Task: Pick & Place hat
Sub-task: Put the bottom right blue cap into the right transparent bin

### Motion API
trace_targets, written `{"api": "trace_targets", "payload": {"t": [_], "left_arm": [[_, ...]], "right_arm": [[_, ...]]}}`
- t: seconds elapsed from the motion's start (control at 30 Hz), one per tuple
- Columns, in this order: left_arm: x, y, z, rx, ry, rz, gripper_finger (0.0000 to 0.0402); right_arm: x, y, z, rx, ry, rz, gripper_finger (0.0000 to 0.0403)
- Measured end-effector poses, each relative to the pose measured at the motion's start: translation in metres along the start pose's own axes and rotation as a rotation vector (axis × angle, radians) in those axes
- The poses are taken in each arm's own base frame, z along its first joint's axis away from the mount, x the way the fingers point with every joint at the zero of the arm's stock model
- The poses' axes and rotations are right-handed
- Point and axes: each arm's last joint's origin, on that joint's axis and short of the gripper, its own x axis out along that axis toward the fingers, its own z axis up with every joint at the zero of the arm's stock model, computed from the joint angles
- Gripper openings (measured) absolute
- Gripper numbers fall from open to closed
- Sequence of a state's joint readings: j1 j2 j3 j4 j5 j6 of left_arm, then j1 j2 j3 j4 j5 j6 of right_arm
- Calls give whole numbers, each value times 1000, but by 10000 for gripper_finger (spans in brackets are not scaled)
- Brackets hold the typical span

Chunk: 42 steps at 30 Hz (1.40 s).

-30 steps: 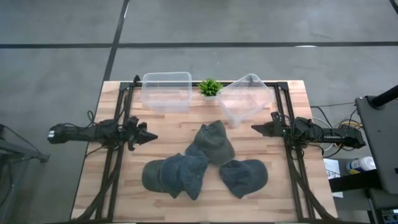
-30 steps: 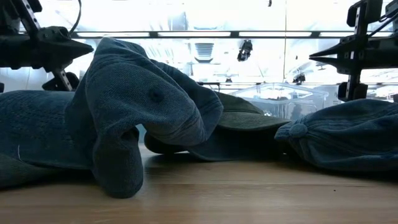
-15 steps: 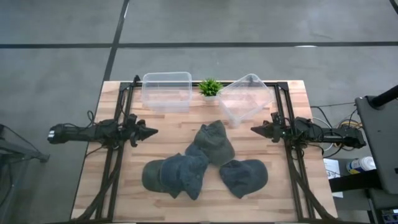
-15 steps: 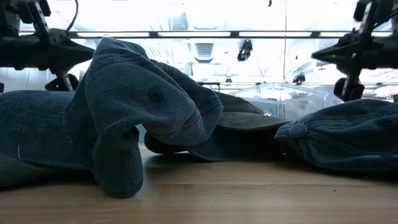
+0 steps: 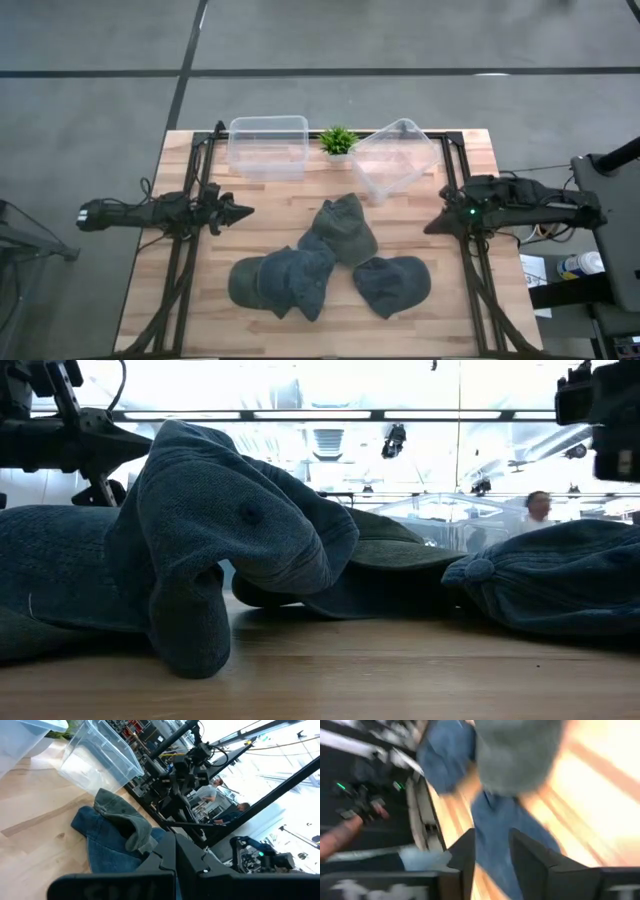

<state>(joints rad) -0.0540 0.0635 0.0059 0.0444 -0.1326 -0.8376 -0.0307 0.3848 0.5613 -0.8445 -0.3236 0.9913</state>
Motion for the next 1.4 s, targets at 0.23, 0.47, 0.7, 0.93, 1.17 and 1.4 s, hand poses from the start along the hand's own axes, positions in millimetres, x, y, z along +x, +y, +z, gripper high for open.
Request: {"api": "trace_targets", "payload": {"t": [0.23, 0.47, 0.7, 0.93, 1.17, 1.4], "left_arm": [[0, 0, 0, 36, 0, 0, 0], [0, 0, 0, 32, 2, -2, 0], [0, -1, -1, -8, 29, -25, 0], [0, -1, -1, -11, 52, -46, 0], [0, -1, -1, -11, 52, -46, 0], [0, -1, -1, -12, 52, -46, 0]], "right_arm": [[14, 0, 3, 194, 195, -198, 223], [44, -9, 10, 216, 295, -372, 266], [67, -9, 16, 194, 387, -365, 267], [81, -10, 13, 189, 422, -392, 261], [85, -16, -1, 210, 477, -428, 260], [94, -20, -16, 287, 471, -351, 260]]}}
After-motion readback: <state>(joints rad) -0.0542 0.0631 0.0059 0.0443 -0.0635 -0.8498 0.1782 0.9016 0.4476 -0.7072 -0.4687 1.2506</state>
